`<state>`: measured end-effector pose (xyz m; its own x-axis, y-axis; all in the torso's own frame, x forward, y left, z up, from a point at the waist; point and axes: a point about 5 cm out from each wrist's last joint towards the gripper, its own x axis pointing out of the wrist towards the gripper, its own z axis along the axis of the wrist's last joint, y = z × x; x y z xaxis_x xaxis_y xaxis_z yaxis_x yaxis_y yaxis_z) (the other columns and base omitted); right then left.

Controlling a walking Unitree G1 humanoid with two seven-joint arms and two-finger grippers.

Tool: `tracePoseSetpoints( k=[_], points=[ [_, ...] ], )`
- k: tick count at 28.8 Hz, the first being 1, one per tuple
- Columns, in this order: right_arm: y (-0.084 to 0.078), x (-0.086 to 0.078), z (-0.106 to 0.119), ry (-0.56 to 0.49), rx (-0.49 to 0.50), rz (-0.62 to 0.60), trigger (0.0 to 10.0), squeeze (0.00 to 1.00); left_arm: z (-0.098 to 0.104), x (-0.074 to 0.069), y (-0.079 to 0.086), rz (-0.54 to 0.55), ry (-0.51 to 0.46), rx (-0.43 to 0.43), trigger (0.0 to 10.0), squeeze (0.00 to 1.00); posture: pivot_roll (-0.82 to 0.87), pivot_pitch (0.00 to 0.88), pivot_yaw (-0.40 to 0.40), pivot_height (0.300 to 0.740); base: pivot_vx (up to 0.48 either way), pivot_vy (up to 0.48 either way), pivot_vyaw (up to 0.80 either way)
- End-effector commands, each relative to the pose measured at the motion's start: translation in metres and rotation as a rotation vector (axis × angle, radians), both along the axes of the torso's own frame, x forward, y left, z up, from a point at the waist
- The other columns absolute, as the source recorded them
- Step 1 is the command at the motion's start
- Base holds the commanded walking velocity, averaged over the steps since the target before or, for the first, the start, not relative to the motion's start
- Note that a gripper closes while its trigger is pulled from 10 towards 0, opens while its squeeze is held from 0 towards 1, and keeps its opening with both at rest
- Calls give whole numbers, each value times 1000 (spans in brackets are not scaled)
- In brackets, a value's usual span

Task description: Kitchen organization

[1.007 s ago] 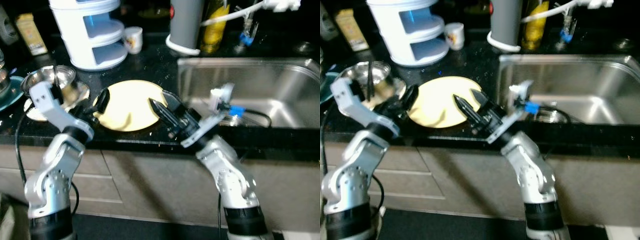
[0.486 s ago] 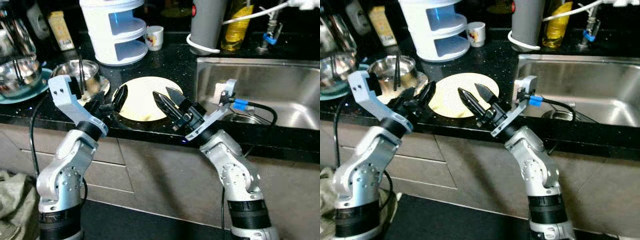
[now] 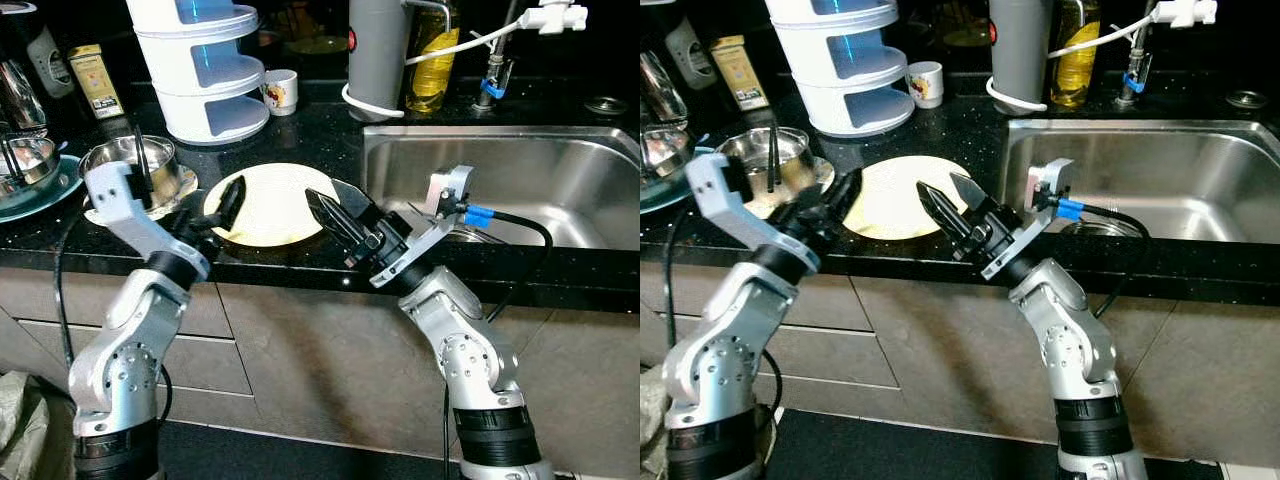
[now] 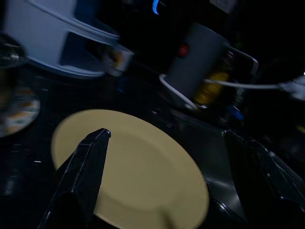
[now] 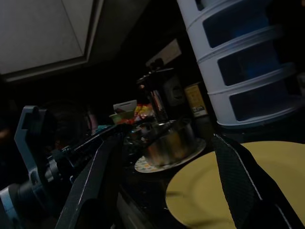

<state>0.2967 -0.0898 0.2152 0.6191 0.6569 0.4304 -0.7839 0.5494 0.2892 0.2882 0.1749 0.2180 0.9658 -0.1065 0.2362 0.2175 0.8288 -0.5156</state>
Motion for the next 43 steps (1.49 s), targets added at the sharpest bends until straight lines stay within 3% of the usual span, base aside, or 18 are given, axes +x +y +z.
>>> tracePoseSetpoints(
  k=[1,5,7,9,10,17,21,25,27,36,43],
  points=[
    [3,0,-3,10,-21,6,10000,0,-11,1,11,59,48,-49,10000,0,68,0,29,740,0,0,0],
    [4,1,-5,14,-45,2,10000,0,-22,4,23,117,102,-163,10000,0,69,0,27,740,0,0,0],
    [4,3,-7,16,-83,-9,10000,0,-33,7,27,153,164,-272,10000,0,65,0,28,740,0,0,0],
    [4,3,-7,16,-83,-9,10000,0,-33,7,27,153,164,-272,10000,0,65,0,28,740,0,0,0],
    [4,4,-9,19,-113,-15,10000,0,-39,9,27,155,199,-324,10000,0,63,0,27,740,0,0,0],
    [4,4,-11,21,-141,-30,10000,0,-37,15,28,145,213,-340,10000,0,54,0,32,740,0,0,0],
    [4,5,-12,16,-165,-38,10000,0,-30,24,32,112,236,-440,10000,0,53,0,36,740,0,0,0],
    [4,5,-12,12,-175,-43,10000,0,-35,24,30,101,306,-480,10000,0,54,0,34,740,0,0,0],
    [4,6,-12,10,-179,-47,10000,0,-41,24,31,109,342,-547,10000,0,56,0,34,740,0,0,0],
    [4,6,-12,10,-185,-47,10000,0,-54,21,33,131,454,-549,10000,0,59,0,33,740,0,0,0],
    [4,6,-10,2,-196,-57,10000,0,-48,30,20,-42,508,-561,10000,0,49,0,37,740,0,0,0]
  ],
)
